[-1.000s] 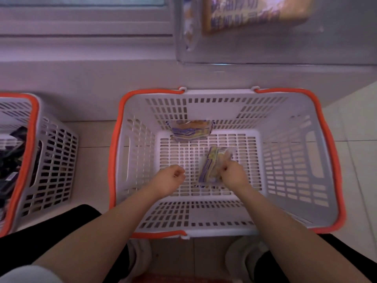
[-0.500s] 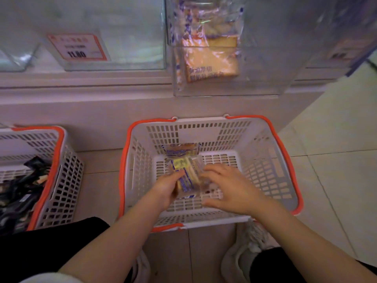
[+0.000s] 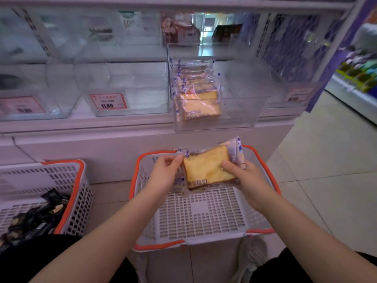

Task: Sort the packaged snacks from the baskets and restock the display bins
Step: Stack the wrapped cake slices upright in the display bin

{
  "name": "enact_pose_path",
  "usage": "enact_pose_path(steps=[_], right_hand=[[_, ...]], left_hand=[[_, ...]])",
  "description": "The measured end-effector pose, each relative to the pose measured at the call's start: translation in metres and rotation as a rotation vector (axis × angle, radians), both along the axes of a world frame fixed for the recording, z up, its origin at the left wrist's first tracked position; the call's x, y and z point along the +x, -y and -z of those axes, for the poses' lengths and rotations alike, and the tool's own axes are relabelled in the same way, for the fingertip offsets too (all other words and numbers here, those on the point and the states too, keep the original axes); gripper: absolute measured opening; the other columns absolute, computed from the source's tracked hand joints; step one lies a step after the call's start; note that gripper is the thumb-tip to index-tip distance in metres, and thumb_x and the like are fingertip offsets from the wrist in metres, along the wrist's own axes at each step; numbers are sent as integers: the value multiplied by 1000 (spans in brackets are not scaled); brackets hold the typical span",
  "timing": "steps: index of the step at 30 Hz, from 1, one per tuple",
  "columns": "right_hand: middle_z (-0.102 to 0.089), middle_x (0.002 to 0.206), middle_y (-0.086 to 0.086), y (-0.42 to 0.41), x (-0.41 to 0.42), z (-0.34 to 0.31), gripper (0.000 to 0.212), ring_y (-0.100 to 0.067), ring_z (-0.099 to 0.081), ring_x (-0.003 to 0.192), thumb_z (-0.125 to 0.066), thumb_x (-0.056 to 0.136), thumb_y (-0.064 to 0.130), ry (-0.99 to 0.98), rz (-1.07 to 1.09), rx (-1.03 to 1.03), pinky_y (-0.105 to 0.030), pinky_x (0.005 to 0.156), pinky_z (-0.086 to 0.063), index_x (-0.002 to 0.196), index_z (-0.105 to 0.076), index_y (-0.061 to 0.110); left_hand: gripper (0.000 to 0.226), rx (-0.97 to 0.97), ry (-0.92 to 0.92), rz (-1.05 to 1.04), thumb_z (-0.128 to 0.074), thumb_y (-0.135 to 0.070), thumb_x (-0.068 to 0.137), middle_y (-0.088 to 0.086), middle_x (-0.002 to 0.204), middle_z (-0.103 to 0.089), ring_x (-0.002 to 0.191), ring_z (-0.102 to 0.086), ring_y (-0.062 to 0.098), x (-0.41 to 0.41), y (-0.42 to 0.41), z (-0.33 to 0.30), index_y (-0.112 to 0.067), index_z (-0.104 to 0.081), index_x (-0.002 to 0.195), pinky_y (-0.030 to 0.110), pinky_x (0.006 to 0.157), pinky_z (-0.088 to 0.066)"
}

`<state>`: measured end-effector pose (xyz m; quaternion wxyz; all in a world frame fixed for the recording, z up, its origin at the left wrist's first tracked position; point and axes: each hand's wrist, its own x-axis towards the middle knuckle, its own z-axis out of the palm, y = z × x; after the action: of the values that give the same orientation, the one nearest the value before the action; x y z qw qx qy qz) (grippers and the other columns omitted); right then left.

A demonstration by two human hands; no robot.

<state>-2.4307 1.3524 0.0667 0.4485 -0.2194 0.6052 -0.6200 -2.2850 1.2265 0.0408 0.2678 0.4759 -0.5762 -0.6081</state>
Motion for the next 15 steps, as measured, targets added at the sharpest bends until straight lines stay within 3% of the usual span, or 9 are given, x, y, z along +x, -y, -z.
enact_pose_path(steps=[2, 5, 10, 11, 14, 15], right_hand=[[-71, 73, 0, -1, 1, -10, 11, -11, -69, 66, -54, 90, 7, 153, 5, -63, -27, 58, -58, 98, -62, 8], [-71, 79, -5, 2, 3, -17, 13, -14, -70, 68, -54, 90, 12, 336, 68, -103, -29, 56, -58, 100, -61, 7], [-72, 81, -5, 9, 10, -23, 16, -14, -70, 71, -55, 90, 16, 338, 32, -130, -26, 56, -56, 101, -61, 5], [-72, 84, -5, 11, 10, -23, 18, -14, -70, 74, -57, 90, 15, 235, -1, -136, -27, 59, -56, 102, -61, 4], [-69, 74, 13, 12, 9, -29, 7, 4, -62, 68, -63, 87, 23, -448, -18, -27, -14, 61, -46, 85, -63, 16], [-68, 70, 16, 12, 8, -30, 10, 7, -60, 66, -60, 89, 24, -578, 16, -35, -13, 59, -45, 81, -61, 19]], left_hand=[[30, 79, -72, 110, -48, -34, 95, 1, 84, -65, 75, -55, 16, 5, 2, -12, -9, -64, 99, 26, 64, -44], [22, 42, -160, 212, -47, -28, 96, -8, 69, -68, 61, -58, 7, 9, -3, -31, -16, -64, 88, 18, 53, -42], [25, -199, -201, 64, -48, -20, 95, -14, 55, -62, 49, -50, -4, 13, -1, -55, -19, -64, 76, 10, 46, -39], [29, -201, -211, 22, -47, -19, 96, -13, 52, -59, 45, -47, -3, 14, 0, -58, -18, -63, 73, 11, 42, -37], [34, -136, -322, -80, -42, -16, 99, -8, 52, -61, 43, -51, 0, 15, 4, -62, -15, -63, 72, 13, 43, -40], [34, -123, -353, -101, -40, -16, 99, -8, 52, -63, 43, -54, 0, 14, 5, -63, -15, -63, 73, 12, 43, -42]])
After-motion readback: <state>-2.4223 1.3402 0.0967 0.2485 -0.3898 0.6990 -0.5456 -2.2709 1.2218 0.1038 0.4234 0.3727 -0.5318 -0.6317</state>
